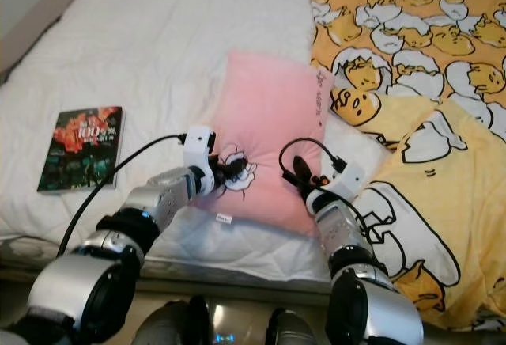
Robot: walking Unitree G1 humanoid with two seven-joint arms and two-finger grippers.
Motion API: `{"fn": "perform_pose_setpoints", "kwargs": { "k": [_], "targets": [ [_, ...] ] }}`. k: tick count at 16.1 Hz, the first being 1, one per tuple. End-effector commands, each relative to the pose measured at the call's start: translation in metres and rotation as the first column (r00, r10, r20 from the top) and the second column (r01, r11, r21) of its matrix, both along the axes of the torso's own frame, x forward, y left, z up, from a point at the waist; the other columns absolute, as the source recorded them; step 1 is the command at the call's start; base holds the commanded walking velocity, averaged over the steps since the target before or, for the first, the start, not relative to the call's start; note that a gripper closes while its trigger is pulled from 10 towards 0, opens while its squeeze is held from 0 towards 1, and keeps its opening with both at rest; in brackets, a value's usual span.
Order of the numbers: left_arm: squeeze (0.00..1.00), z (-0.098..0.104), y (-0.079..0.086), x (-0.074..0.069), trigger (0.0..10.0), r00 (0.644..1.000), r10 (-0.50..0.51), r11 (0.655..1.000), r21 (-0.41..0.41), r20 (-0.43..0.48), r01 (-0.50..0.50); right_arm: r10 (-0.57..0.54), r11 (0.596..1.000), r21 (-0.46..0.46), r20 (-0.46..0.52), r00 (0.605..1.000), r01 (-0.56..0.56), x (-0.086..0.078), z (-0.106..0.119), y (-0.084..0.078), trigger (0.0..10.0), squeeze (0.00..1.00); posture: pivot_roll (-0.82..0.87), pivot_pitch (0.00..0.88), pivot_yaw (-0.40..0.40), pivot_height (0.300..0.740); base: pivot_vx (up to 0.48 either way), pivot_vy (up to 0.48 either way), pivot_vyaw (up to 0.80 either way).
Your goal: Clean up the room
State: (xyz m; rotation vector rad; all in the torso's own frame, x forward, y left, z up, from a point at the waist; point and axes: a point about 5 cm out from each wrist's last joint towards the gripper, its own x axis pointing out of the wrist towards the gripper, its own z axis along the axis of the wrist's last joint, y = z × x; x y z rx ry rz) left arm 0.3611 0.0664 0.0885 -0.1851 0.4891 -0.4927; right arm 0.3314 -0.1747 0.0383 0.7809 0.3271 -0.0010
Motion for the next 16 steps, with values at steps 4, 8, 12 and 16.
{"fn": "perform_pose_setpoints", "kwargs": {
  "k": [4,8,12,16],
  "targets": [
    [0.00,-0.005,-0.005,-0.002,0.0,1.000,-0.029,0.998,0.048,0.002,0.029,0.023,0.999,-0.040,-0.137,0.990,-0.029,-0.013,-0.020,0.002,0.0,0.00,0.01,0.041,0.013,0.740,0.000,0.000,0.00],
    [0.00,-0.005,-0.008,-0.002,0.0,0.998,-0.055,0.997,0.051,0.005,0.055,-0.015,0.999,-0.037,-0.166,0.986,0.009,-0.015,-0.023,-0.003,0.0,0.00,0.01,0.000,0.037,0.740,0.000,0.000,0.00],
    [0.00,-0.010,-0.014,-0.007,0.0,0.991,-0.132,0.985,0.112,0.024,0.129,-0.028,1.000,-0.015,-0.156,0.987,0.026,-0.010,-0.018,-0.001,0.0,0.00,0.00,0.000,0.059,0.740,0.000,0.000,0.00],
    [0.00,-0.013,-0.020,-0.011,0.0,0.989,-0.150,0.984,0.096,0.005,0.149,-0.069,0.997,0.020,-0.179,0.981,0.074,-0.013,-0.021,-0.004,0.0,0.00,-0.01,0.000,0.071,0.740,0.000,0.000,0.00]
  ]
}}
